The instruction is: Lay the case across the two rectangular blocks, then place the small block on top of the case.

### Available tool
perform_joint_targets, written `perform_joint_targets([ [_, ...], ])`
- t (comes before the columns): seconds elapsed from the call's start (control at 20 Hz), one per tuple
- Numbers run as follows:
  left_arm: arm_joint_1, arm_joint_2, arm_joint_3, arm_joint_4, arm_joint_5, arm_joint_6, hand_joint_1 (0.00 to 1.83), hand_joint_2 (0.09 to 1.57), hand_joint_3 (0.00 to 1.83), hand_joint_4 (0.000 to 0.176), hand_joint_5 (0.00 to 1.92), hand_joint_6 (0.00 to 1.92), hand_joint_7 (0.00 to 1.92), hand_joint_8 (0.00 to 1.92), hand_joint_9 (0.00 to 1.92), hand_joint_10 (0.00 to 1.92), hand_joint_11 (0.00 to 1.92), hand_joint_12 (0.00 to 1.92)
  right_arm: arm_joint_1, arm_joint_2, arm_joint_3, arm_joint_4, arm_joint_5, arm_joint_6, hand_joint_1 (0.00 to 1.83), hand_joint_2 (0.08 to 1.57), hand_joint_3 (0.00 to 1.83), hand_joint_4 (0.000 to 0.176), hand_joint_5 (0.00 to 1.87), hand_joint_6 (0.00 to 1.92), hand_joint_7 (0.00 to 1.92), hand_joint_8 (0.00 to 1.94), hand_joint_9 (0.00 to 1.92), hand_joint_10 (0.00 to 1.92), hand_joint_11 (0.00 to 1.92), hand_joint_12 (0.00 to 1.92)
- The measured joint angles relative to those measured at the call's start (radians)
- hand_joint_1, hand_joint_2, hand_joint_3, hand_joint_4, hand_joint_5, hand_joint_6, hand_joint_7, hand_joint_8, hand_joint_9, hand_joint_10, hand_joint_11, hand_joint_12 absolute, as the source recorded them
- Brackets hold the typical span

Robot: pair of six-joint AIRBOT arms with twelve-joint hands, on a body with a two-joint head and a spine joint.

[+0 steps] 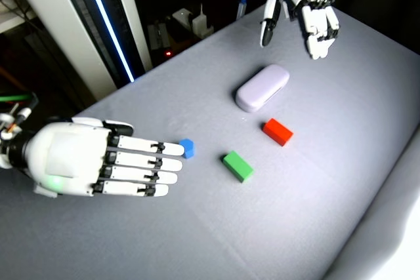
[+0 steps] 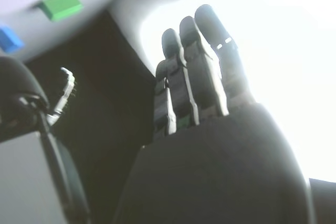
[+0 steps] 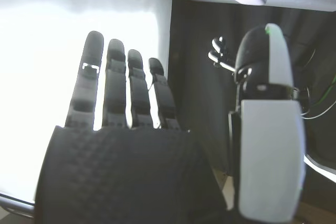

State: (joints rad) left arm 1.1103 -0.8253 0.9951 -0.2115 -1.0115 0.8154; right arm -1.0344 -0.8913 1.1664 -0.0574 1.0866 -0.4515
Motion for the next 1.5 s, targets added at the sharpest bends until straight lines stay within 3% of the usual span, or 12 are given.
perform_joint_targets([
  [0.15, -0.059, -0.025, 0.040, 0.041, 0.109, 0.000, 0.84, 0.79, 0.00, 0.054, 0.35, 0.00, 0.37, 0.00, 0.35, 0.01, 0.00, 0.82, 0.002, -0.002, 0.004, -0.008, -0.008, 0.001, 0.51, 1.30, 0.00, 0.000, 0.44, 0.00, 0.38, 0.00, 0.39, 0.00, 0.16, 0.67],
  [0.25, -0.088, -0.044, 0.059, 0.069, 0.182, 0.009, 0.86, 0.78, 0.00, 0.041, 0.36, 0.00, 0.37, 0.00, 0.38, 0.01, 0.04, 0.87, 0.002, -0.002, 0.006, -0.007, -0.011, 0.002, 0.51, 1.30, 0.00, 0.000, 0.45, 0.00, 0.39, 0.00, 0.39, 0.00, 0.16, 0.66],
  [0.35, -0.120, -0.060, 0.073, 0.100, 0.260, 0.050, 0.86, 0.81, 0.00, 0.061, 0.38, 0.00, 0.38, 0.00, 0.39, 0.01, 0.04, 0.92, 0.003, -0.003, 0.007, -0.008, -0.013, 0.002, 0.51, 1.30, 0.00, 0.000, 0.44, 0.00, 0.40, 0.00, 0.41, 0.01, 0.18, 0.68],
  [0.55, -0.162, -0.108, 0.115, 0.087, 0.410, 0.156, 0.87, 0.80, 0.00, 0.029, 0.43, 0.00, 0.42, 0.00, 0.46, 0.01, 0.05, 1.04, 0.003, -0.005, 0.008, -0.014, -0.016, 0.002, 0.52, 1.31, 0.00, 0.000, 0.45, 0.00, 0.39, 0.00, 0.40, 0.00, 0.16, 0.68],
  [0.7, -0.191, -0.145, 0.130, 0.050, 0.504, 0.266, 0.84, 0.84, 0.00, 0.041, 0.42, 0.00, 0.44, 0.01, 0.50, 0.01, 0.07, 1.11, 0.003, -0.005, 0.008, -0.014, -0.015, 0.003, 0.49, 1.31, 0.00, 0.000, 0.44, 0.00, 0.39, 0.00, 0.39, 0.00, 0.13, 0.73],
  [0.85, -0.208, -0.180, 0.156, 0.024, 0.532, 0.291, 0.90, 0.85, 0.00, 0.007, 0.51, 0.00, 0.55, 0.01, 0.60, 0.02, 0.18, 1.09, 0.003, -0.008, 0.010, -0.014, -0.014, 0.003, 0.49, 1.31, 0.00, 0.000, 0.45, 0.00, 0.40, 0.00, 0.41, 0.00, 0.12, 0.82],
  [0.9, -0.211, -0.188, 0.162, 0.015, 0.532, 0.293, 1.06, 0.90, 0.00, 0.000, 0.78, 0.03, 0.87, 0.06, 0.90, 0.11, 0.52, 1.11, 0.003, -0.008, 0.010, -0.014, -0.016, 0.004, 0.55, 1.31, 0.00, 0.000, 0.46, 0.00, 0.41, 0.00, 0.41, 0.00, 0.11, 0.83],
  [0.95, -0.211, -0.195, 0.169, -0.003, 0.531, 0.296, 1.21, 1.03, 0.01, 0.000, 0.95, 0.71, 1.12, 0.60, 1.10, 0.12, 0.75, 1.14, 0.003, -0.008, 0.010, -0.015, -0.015, 0.006, 0.56, 1.31, 0.00, 0.000, 0.46, 0.00, 0.41, 0.00, 0.42, 0.00, 0.11, 0.84],
  [1.05, -0.220, -0.201, 0.170, -0.018, 0.503, 0.313, 1.27, 1.11, 0.00, 0.000, 0.96, 0.80, 1.05, 1.10, 1.19, 1.00, 1.07, 1.49, 0.003, -0.008, 0.010, -0.015, -0.015, 0.008, 0.51, 1.31, 0.00, 0.000, 0.44, 0.00, 0.40, 0.00, 0.39, 0.00, 0.10, 0.83],
  [1.2, -0.217, -0.195, 0.150, -0.037, 0.478, 0.318, 1.26, 1.16, 0.00, 0.000, 0.91, 0.81, 0.89, 1.41, 1.01, 1.38, 1.00, 1.62, 0.003, -0.008, 0.010, -0.013, -0.018, 0.010, 0.48, 1.32, 0.00, 0.000, 0.44, 0.00, 0.40, 0.00, 0.40, 0.00, 0.11, 0.78],
  [1.4, -0.214, -0.170, 0.123, -0.016, 0.408, 0.238, 1.27, 1.08, 0.00, 0.000, 0.94, 1.00, 1.18, 0.74, 1.14, 0.94, 1.05, 1.41, 0.003, -0.009, 0.010, -0.015, -0.015, 0.011, 0.54, 1.32, 0.00, 0.000, 0.46, 0.00, 0.43, 0.00, 0.41, 0.00, 0.09, 0.83],
  [1.5, -0.226, -0.156, 0.114, -0.011, 0.335, 0.208, 1.27, 1.08, 0.00, 0.000, 0.89, 1.14, 1.22, 0.62, 1.12, 0.85, 0.91, 1.43, 0.003, -0.009, 0.010, -0.014, -0.015, 0.011, 0.55, 1.32, 0.00, 0.000, 0.45, 0.00, 0.42, 0.00, 0.39, 0.00, 0.07, 0.83],
])
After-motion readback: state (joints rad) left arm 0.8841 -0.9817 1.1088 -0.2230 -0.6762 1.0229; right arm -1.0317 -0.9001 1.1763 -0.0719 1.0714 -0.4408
